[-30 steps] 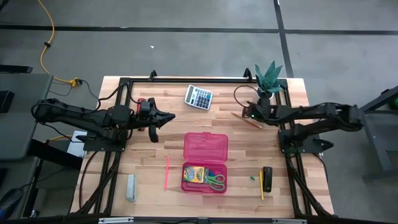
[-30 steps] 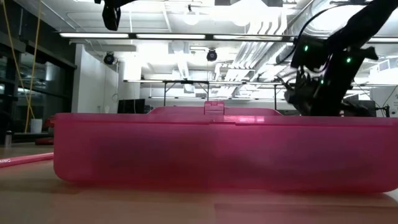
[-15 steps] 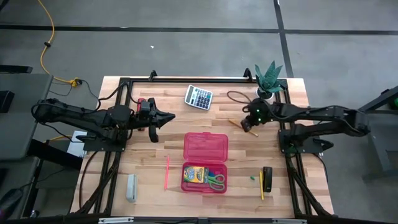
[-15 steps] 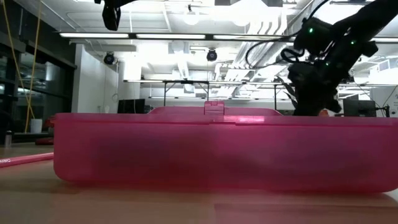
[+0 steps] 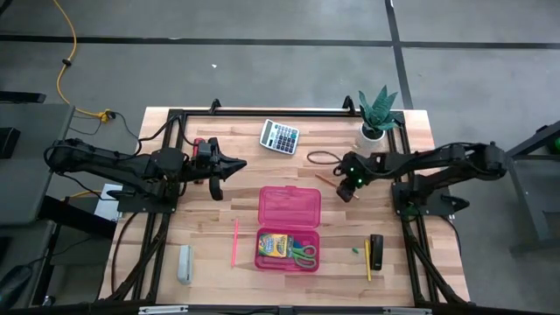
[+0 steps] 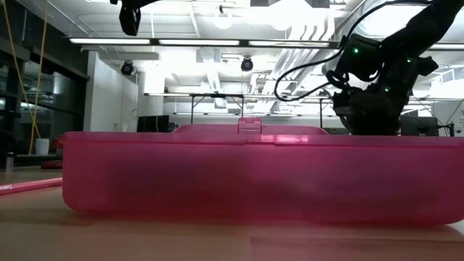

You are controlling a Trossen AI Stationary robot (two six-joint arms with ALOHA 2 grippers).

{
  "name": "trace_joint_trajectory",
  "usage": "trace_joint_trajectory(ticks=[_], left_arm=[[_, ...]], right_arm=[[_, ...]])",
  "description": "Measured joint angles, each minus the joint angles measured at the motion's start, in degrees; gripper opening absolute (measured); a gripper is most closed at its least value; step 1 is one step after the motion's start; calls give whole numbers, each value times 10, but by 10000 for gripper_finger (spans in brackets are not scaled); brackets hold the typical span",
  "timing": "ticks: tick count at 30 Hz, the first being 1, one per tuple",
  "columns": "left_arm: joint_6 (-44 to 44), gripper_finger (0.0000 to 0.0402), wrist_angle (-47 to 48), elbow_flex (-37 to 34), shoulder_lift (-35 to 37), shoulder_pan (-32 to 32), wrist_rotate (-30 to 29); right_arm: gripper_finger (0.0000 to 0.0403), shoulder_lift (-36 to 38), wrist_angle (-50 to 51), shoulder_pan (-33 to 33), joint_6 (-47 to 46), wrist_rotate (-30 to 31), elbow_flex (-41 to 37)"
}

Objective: Pack school essentials
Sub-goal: Put the yellow pencil into the pink supply box

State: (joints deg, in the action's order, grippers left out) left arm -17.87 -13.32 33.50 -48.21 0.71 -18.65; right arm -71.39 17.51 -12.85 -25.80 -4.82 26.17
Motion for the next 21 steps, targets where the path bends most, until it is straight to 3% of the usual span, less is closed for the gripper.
trace_joint_trajectory(ticks=[5,15,21], left_arm=[[0,0,2,0,0,0,0],[0,0,3,0,0,0,0],[0,0,3,0,0,0,0]], right_arm=[[165,-32,-4,53,-12,19,2],[162,-57,1,139,-110,177,2],[115,-58,28,162,-115,207,2]])
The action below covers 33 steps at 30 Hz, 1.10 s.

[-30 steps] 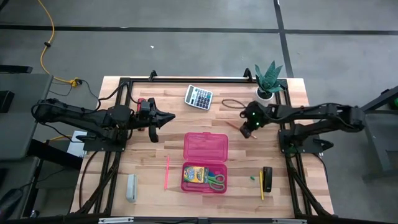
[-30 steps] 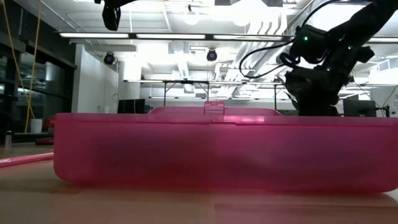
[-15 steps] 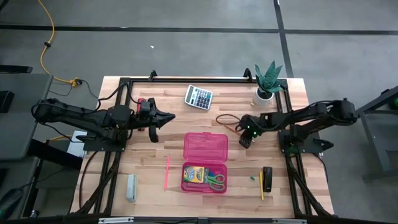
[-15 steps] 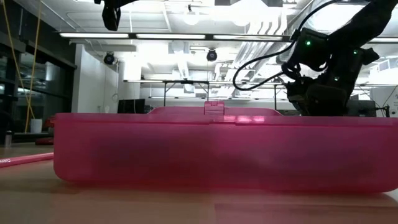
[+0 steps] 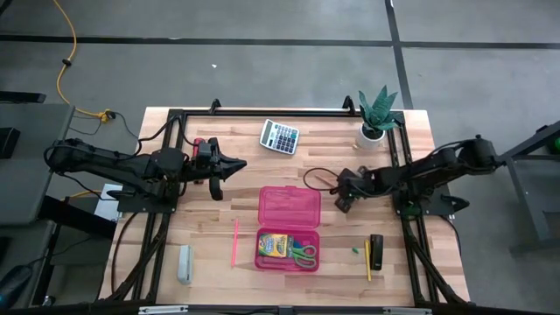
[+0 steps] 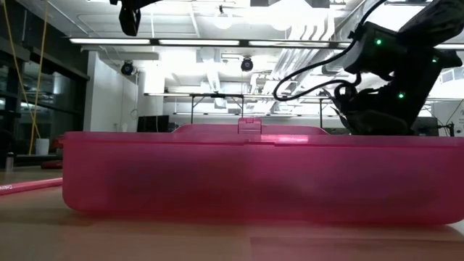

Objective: Pack school essentials
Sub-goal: Put the yellow pencil into the pink supply box

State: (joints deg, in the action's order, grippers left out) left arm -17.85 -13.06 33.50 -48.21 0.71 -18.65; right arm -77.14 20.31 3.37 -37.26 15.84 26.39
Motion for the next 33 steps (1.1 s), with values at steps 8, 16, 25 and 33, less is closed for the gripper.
trace_joint_trajectory(ticks=[8,16,25,33], left_arm=[[0,0,0,0,0,0,0],[0,0,0,0,0,0,0],[0,0,0,0,0,0,-1],[5,0,1,0,0,0,0]], right_arm=[[25,0,31,20,30,-1,0],[7,2,28,19,20,-8,-1],[2,95,111,2,18,-22,63],[1,185,-20,-15,85,-15,114]])
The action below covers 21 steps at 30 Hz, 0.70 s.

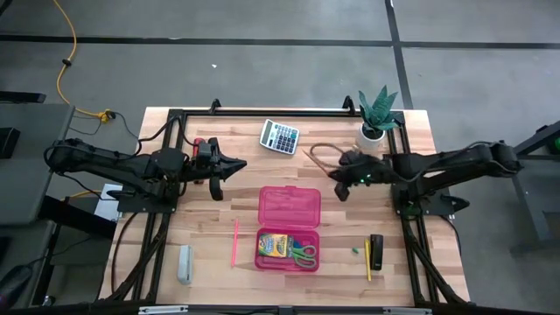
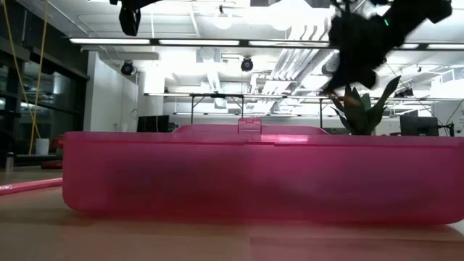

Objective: Pack school essentials
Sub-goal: Put the yellow pencil into the pink supply box

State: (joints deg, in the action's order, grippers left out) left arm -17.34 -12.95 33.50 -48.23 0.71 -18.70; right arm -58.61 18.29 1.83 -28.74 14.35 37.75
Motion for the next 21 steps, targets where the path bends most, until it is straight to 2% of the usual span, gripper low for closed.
trace_joint_trajectory(ticks=[5,10,14,21], left_arm=[[10,0,1,0,0,0,3],[11,0,-1,0,0,0,5],[26,0,-2,0,0,0,5],[26,0,-2,0,0,0,5]], right_arm=[[1,-9,-240,1,28,-3,-12],[0,-46,-409,13,69,-25,-12],[0,-70,-467,13,78,-55,-12],[0,-78,-473,13,67,-64,-12]])
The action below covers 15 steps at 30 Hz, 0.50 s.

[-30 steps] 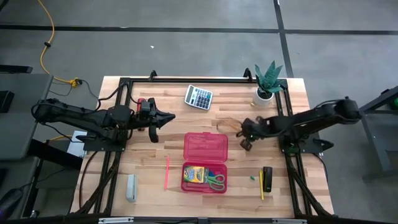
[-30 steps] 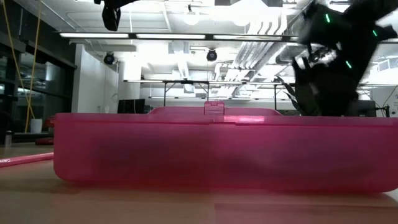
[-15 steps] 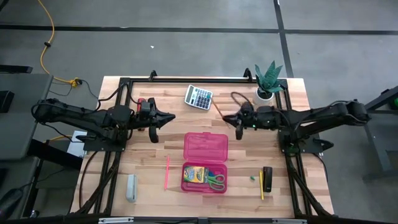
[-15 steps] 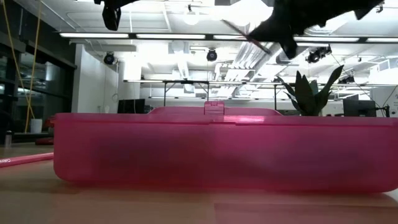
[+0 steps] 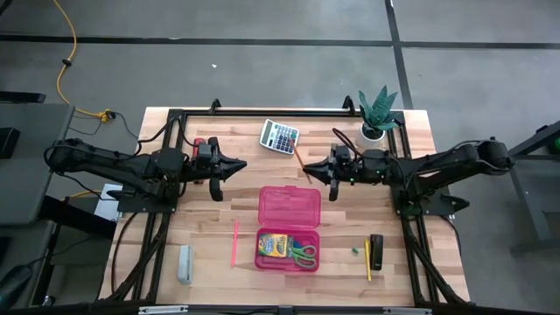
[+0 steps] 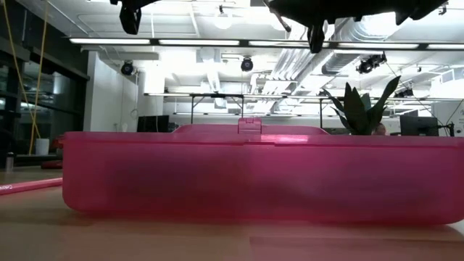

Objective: Pack school essentials
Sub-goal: Put the yellow pencil into the pink supply box

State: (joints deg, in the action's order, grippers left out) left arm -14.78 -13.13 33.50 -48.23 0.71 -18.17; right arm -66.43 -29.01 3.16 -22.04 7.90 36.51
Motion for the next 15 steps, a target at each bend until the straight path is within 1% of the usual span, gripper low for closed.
trace_joint_trajectory(ticks=[1,3,6,9,12,15], left_arm=[[0,0,0,0,0,0,0],[1,0,0,0,0,0,-5],[9,0,0,0,0,0,-5],[10,0,0,0,0,0,-5],[10,0,0,0,0,0,-5],[9,0,0,0,0,0,-5]], right_arm=[[0,0,1,0,-4,-7,0],[0,-5,24,0,-19,-42,10],[0,-29,118,14,-34,-95,42],[0,-72,214,36,-29,-134,91],[0,-128,280,58,-22,-184,137],[0,-186,349,76,-15,-217,176]])
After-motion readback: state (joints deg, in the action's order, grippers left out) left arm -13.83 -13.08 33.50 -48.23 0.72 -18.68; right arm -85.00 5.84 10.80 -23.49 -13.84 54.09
